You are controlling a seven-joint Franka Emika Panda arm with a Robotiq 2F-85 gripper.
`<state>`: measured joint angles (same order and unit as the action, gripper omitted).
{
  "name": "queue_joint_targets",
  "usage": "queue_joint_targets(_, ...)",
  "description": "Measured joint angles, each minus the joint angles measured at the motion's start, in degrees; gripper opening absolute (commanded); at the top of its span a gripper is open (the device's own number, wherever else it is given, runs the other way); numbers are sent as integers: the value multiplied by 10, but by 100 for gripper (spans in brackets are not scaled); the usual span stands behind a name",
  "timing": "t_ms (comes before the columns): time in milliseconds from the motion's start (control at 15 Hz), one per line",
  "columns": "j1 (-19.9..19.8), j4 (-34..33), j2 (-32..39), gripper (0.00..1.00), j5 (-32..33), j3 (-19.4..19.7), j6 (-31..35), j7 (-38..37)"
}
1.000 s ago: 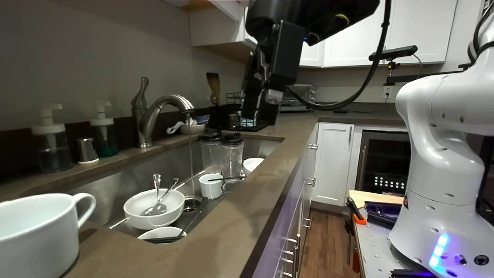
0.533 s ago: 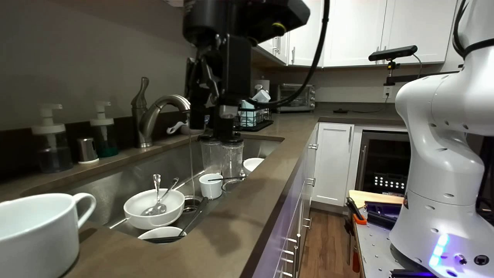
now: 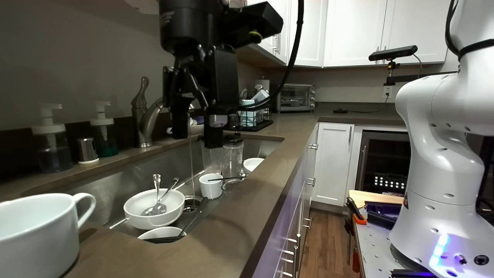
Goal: Pour some water into the cup.
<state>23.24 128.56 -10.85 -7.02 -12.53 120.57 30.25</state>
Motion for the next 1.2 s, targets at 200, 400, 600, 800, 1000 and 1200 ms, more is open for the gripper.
queue_joint_targets(200, 0, 0, 5, 100, 11, -5, -12, 56)
queue_joint_targets(400, 0, -4, 24, 100, 37, -11, -11, 115)
queue_joint_targets(600, 0, -22, 57, 100, 80, -17, -1, 149)
queue_joint_targets(800, -6, -57, 97, 100, 117, -19, 12, 172)
queue_joint_targets(1000, -19, -107, 138, 100, 125, -19, 13, 204)
queue_joint_targets(1200, -34, -156, 174, 100, 115, -20, 14, 236)
